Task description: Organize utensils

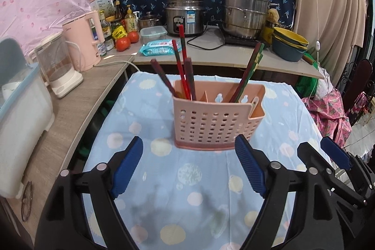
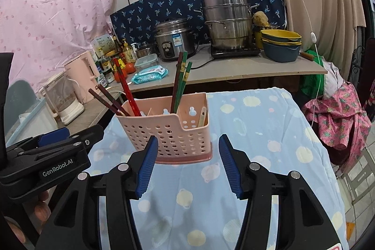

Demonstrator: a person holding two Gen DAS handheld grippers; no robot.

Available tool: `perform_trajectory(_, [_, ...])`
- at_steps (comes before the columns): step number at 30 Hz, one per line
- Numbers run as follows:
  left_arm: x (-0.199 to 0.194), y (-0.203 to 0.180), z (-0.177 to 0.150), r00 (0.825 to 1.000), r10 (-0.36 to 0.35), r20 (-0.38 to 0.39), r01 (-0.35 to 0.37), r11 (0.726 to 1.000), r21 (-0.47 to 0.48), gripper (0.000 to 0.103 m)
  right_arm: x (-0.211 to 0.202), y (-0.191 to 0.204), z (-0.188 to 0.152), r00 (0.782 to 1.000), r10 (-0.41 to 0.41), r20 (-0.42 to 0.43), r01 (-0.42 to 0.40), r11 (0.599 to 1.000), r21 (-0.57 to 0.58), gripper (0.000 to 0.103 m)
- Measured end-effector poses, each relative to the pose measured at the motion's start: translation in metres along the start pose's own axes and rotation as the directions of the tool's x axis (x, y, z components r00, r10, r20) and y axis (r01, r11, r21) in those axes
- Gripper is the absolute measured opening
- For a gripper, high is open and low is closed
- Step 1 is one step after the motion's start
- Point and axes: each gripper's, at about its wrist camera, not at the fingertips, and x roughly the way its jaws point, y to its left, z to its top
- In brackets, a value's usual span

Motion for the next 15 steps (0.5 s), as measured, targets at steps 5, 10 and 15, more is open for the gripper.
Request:
perform_trajectory(5, [-0.001,0.003,-0.016,1.000,0.021,-0.019,-0.021,1.000,0.002,0.080,-0.002,0.004,-0.011,0.999,-0.023,-0.041,0.022,1.000,-0.019,0.054])
perform_trajectory(10, [-0.001,0.004,-0.028,0.999,0.033,-0.038,-0.033,0.999,-0.001,0.085,-0.007,0.004,-0.021,0.998,-0.030,-0.054,0.029,0.999,-0.029,0.065])
perform_trajectory(15, [0.000,0.004,-0.038,0.998,0.039,-0.058,-0.039,0.999,0.000,0.088,-0.009,0.004,-0.028,0.997,-0.042,-0.069,0.039,0.998,-0.039,0.072])
